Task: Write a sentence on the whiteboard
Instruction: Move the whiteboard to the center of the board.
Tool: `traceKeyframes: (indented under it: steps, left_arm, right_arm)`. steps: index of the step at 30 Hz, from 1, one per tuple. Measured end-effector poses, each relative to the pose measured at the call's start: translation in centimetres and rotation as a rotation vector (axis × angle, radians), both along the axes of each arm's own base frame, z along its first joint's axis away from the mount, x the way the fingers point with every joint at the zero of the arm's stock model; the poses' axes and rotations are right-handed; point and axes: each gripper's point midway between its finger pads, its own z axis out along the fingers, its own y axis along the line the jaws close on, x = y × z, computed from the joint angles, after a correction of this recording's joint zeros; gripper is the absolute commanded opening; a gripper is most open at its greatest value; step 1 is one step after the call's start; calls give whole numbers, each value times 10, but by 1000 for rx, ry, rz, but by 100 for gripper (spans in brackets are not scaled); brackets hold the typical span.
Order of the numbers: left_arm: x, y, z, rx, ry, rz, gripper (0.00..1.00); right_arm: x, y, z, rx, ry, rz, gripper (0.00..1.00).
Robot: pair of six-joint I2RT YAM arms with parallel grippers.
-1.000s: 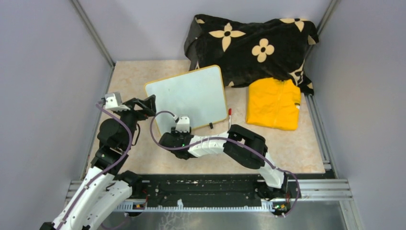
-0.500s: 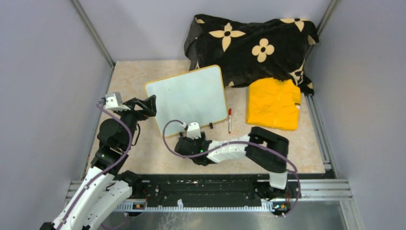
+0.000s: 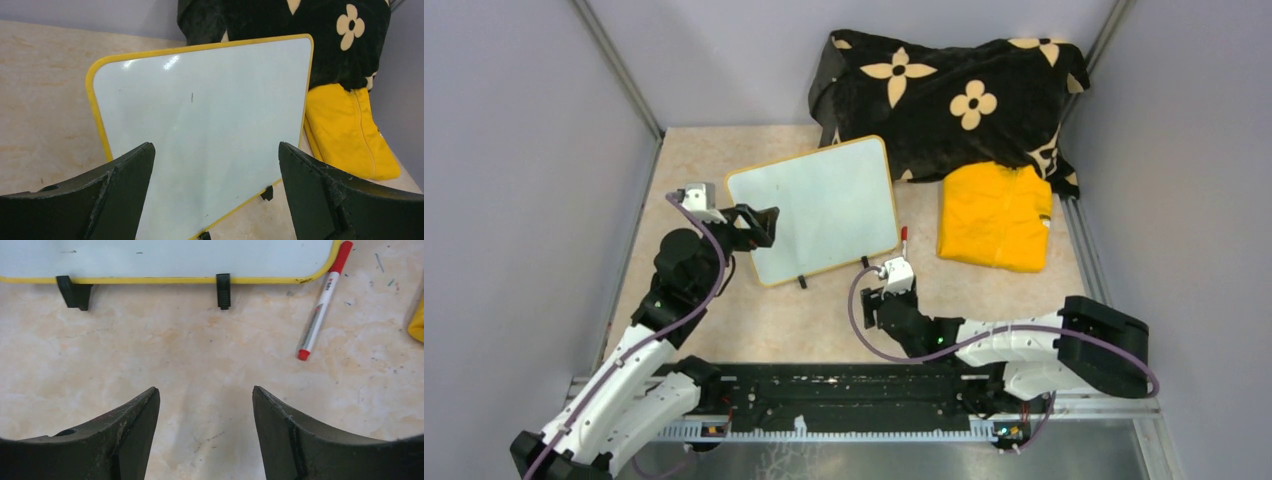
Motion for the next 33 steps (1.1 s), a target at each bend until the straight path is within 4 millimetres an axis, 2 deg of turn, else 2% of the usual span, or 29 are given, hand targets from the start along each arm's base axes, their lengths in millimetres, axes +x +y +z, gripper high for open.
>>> traceKeyframes:
  steps: [5,10,14,16,19,24,33]
  left_arm:
    - [1,-10,-6,8,18,-39,99]
    - [1,-10,-5,6,13,-41,99]
    - [0,-10,-4,7,9,-43,99]
    - [-1,-10,-2,4,3,-43,99]
    - [-2,-9,2,2,-9,-43,99]
    - [-3,-8,3,4,-13,-43,99]
    - [-5,-7,8,-4,-30,-43,99]
  right_arm:
    - [24,-13,5,3,-44,-43,61]
    - [49,-8,14,100,-36,-32,61]
    - [53,5,-2,99,15,24,62]
    - [55,7,-13,87,45,36,72]
    - [62,6,-23,79,78,25,75]
    - [75,4,-29,85,98,3,65]
    - [90,19,-33,68,102,28,55]
